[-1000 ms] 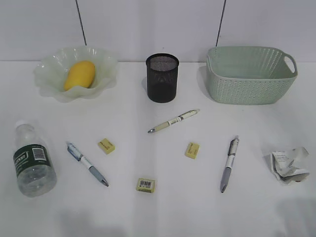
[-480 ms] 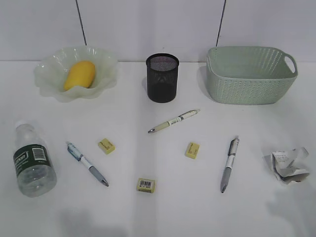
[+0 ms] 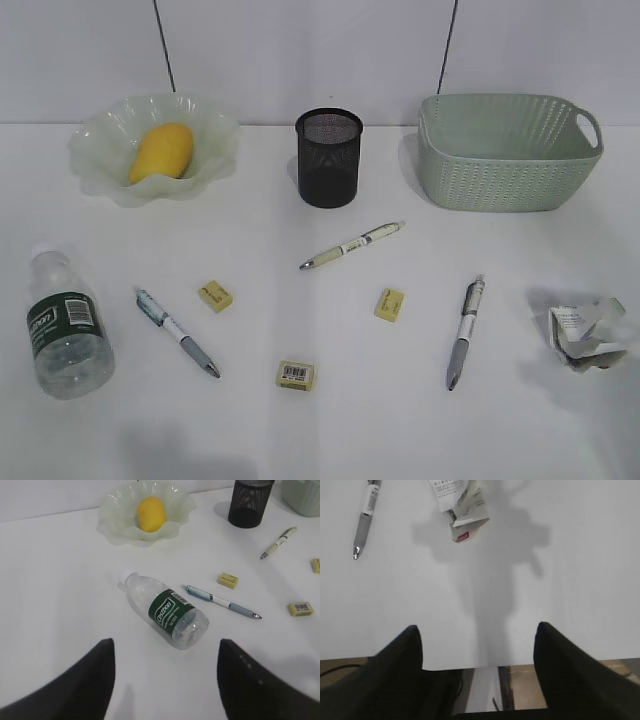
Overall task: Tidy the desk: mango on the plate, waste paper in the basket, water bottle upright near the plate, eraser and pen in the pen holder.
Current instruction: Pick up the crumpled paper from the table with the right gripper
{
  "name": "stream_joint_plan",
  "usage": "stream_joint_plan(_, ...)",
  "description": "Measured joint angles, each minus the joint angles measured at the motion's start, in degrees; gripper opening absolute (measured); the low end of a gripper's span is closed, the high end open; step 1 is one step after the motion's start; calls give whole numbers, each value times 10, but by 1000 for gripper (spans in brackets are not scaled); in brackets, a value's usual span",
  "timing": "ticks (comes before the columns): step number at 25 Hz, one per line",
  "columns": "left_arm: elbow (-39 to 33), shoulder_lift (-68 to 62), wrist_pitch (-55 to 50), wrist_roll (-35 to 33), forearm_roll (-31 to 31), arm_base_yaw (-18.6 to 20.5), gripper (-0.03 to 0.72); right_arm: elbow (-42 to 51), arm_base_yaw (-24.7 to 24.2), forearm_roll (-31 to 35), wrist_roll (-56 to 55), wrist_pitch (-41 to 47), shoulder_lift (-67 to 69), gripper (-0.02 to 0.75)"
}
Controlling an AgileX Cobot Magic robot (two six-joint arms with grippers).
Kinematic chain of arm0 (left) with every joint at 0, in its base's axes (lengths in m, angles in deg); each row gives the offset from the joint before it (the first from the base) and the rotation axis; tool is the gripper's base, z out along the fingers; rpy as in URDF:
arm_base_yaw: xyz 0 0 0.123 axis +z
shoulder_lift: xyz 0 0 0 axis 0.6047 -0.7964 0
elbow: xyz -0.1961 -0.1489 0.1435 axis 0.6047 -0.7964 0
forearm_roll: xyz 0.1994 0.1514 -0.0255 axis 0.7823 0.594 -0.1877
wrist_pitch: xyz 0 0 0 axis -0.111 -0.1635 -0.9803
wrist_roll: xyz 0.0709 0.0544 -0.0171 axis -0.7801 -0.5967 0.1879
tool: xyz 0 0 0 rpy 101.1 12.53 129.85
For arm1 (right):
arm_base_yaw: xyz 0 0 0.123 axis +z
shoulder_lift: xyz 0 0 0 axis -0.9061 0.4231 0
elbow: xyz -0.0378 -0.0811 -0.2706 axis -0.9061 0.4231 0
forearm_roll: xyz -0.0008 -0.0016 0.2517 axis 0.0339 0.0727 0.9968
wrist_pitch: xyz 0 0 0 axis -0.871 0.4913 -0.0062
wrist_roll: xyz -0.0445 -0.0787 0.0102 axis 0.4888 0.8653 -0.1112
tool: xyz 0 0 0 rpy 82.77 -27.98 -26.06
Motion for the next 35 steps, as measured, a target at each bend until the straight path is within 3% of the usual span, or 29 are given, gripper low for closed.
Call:
stream_joint_plan(5, 0, 0, 0, 0, 0, 0, 479, 0, 0, 26, -42, -45, 65, 498)
stream_joint_plan(12, 0, 0, 0, 0, 0, 0, 470, 0, 0, 28, -129, -114, 120, 487)
stream_joint_plan(14, 0, 0, 0, 0, 0, 0, 470, 0, 0, 29, -148, -128, 134, 500)
stream_joint_plan(19, 0, 0, 0, 0, 0, 0, 469, 0, 0, 29, -158, -155, 174, 642)
stream_joint_plan(21, 0, 0, 0, 0, 0, 0, 469, 0, 0, 29, -162, -164, 187, 659)
stream_joint_plan(35, 0, 0, 0, 0, 0, 0, 466, 0, 0, 59, -166, -247, 291, 649)
